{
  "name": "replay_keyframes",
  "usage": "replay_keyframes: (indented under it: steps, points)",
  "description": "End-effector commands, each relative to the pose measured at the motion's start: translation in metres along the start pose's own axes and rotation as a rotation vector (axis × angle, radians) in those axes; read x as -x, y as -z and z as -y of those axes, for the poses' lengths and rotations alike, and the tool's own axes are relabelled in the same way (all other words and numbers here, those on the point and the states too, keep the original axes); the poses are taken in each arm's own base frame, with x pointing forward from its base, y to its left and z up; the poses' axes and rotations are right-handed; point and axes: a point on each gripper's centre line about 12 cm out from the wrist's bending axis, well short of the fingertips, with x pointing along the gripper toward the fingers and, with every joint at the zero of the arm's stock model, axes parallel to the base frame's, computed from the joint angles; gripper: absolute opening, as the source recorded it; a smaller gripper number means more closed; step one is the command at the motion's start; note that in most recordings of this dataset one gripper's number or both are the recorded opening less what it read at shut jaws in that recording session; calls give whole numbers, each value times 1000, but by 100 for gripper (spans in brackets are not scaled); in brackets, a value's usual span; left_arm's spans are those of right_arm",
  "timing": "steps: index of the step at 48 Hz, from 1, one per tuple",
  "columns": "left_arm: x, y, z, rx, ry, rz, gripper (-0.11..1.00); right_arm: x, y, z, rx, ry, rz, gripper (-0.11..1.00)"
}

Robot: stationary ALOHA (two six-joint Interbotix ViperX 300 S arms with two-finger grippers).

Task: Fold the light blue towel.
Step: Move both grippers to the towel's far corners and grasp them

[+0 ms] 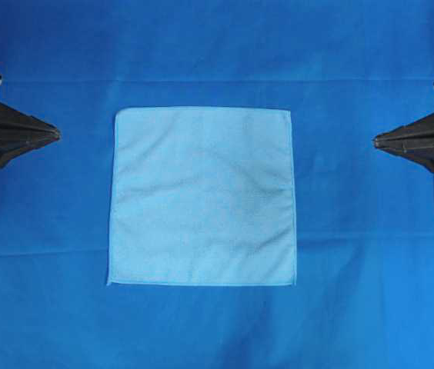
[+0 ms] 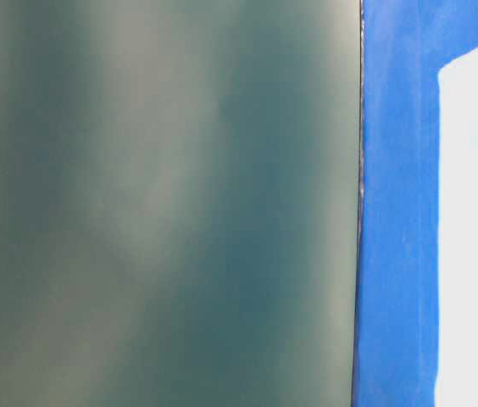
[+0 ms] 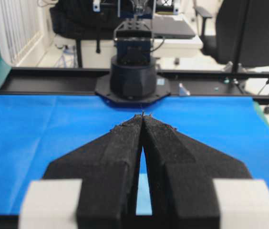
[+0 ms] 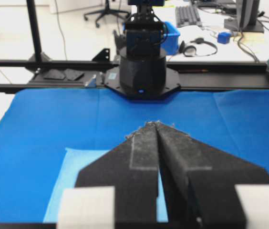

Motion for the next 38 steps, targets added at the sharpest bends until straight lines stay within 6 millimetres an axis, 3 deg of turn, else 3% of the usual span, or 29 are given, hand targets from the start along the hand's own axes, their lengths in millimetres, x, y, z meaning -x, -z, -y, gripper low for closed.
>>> replay_keyframes:
  steps: [1, 15, 26, 31, 38]
  points:
    - [-5, 2, -2, 61, -16, -38, 0, -4, -7, 3, -31, 16, 11, 0]
    - [-15, 29, -18, 72, -92, -174, 0, -32, 28, 27, -103, 130, -258, 0]
    - [-24, 67, -42, 127, -207, -336, 3, -52, 68, 60, -147, 256, -429, 1]
    - [-24, 85, -55, 141, -260, -399, 26, -65, 87, 76, -166, 306, -522, 4]
    - [-23, 113, -73, 166, -339, -496, 71, -80, 119, 100, -187, 364, -652, 44]
